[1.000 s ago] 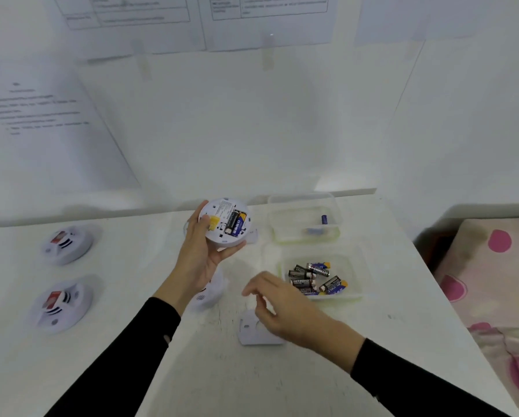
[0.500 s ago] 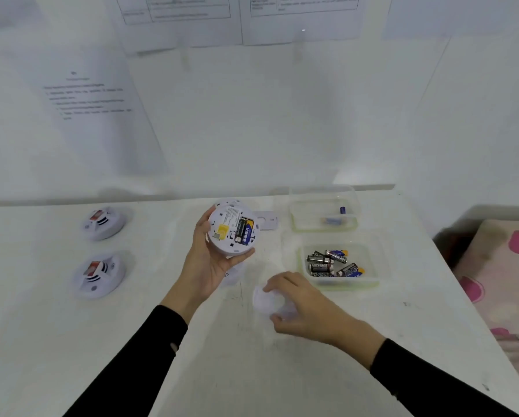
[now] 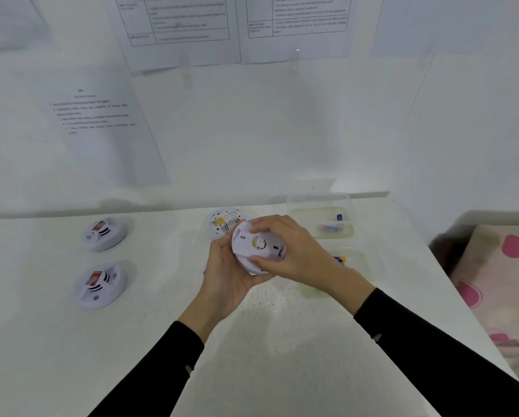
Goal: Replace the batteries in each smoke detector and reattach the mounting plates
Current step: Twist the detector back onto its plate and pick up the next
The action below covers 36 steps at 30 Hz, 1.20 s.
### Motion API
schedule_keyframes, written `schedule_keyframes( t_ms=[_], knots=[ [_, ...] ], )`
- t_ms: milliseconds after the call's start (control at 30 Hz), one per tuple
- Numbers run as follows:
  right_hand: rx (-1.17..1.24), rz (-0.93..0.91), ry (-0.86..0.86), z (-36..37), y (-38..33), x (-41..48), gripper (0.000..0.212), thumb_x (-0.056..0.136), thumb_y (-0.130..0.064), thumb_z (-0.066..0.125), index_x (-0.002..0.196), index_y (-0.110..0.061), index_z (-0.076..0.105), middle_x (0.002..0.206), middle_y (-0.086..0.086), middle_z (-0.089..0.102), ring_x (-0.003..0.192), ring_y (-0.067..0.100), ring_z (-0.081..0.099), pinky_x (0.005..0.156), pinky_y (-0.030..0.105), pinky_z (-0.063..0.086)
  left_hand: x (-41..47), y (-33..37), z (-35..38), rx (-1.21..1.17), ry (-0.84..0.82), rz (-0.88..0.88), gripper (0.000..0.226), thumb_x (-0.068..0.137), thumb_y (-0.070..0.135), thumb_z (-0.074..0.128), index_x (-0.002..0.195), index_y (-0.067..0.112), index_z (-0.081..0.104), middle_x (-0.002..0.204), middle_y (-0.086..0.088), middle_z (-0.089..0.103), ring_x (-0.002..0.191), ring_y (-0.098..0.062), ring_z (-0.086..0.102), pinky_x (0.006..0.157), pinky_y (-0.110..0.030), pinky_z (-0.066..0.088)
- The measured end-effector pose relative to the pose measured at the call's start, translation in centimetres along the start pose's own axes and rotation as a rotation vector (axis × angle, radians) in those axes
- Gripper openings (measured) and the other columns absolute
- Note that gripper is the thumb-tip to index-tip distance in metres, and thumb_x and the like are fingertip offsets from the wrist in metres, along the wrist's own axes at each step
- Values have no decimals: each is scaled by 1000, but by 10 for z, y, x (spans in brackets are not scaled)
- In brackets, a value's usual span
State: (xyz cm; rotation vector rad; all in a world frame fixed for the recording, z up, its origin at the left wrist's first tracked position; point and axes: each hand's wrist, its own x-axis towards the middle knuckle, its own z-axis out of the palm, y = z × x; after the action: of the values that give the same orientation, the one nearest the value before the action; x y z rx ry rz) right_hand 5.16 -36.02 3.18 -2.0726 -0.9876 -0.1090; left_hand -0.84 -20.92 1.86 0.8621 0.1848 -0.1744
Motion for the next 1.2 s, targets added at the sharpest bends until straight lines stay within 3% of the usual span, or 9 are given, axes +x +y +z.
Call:
schedule_keyframes(
  t_ms=[67, 133, 200, 267, 433, 867, 1200],
  knots=[
    [-11, -19, -2, -3, 0, 0, 47, 79, -32, 77, 120, -21, 59, 126, -12, 58, 116, 5, 48, 100, 27, 40, 1, -1, -2, 17, -16, 11, 49, 93, 28, 52, 139, 13, 51, 136, -21, 59, 119, -36, 63, 83, -49, 58],
    [6, -12, -11, -6, 0, -1, 48, 78, -34, 79, 120, -23, 60, 125, -13, 58, 117, 3, 48, 102, 24, 39, 4, -6, -6, 73, -23, 46, 48, 99, 14, 45, 146, 21, 42, 140, -19, 56, 122, -37, 61, 87, -53, 56],
    [149, 121, -6, -12, 1, -2, 47, 77, -37, 79, 119, -27, 60, 124, -18, 57, 118, -2, 48, 100, 15, 38, 6, -9, -8, 108, -12, 74, 48, 101, 7, 40, 145, 26, 42, 139, -16, 58, 120, -38, 62, 91, -57, 54],
    [333, 325, 20, -18, 6, -1, 41, 81, -39, 75, 118, -30, 60, 122, -18, 58, 115, -3, 52, 98, 15, 43, 7, -9, -8, 114, -6, 87, 46, 102, 6, 39, 144, 25, 42, 139, -15, 58, 118, -38, 64, 91, -57, 55],
    [776, 633, -36, -26, 27, 0, 28, 85, -18, 72, 111, -17, 64, 112, 13, 68, 101, 22, 68, 91, 35, 55, 11, -8, -9, 130, 9, 66, 51, 100, 1, 39, 145, 25, 41, 144, -17, 51, 119, -41, 62, 89, -58, 55],
    [927, 710, -36, -31, 33, 7, 35, 84, -10, 72, 118, -11, 63, 103, 10, 71, 93, 18, 69, 78, 30, 57, 16, -7, -9, 131, 29, 57, 45, 104, 6, 38, 145, 24, 42, 142, -16, 53, 116, -42, 64, 88, -60, 56],
    [1023, 769, -239, -36, 40, 16, 33, 91, 1, 59, 124, 4, 60, 122, 16, 66, 113, 28, 63, 92, 32, 55, 19, -8, -14, 202, 59, 112, 39, 105, 14, 41, 144, 16, 46, 141, -10, 58, 125, -35, 59, 90, -59, 55]
  ],
)
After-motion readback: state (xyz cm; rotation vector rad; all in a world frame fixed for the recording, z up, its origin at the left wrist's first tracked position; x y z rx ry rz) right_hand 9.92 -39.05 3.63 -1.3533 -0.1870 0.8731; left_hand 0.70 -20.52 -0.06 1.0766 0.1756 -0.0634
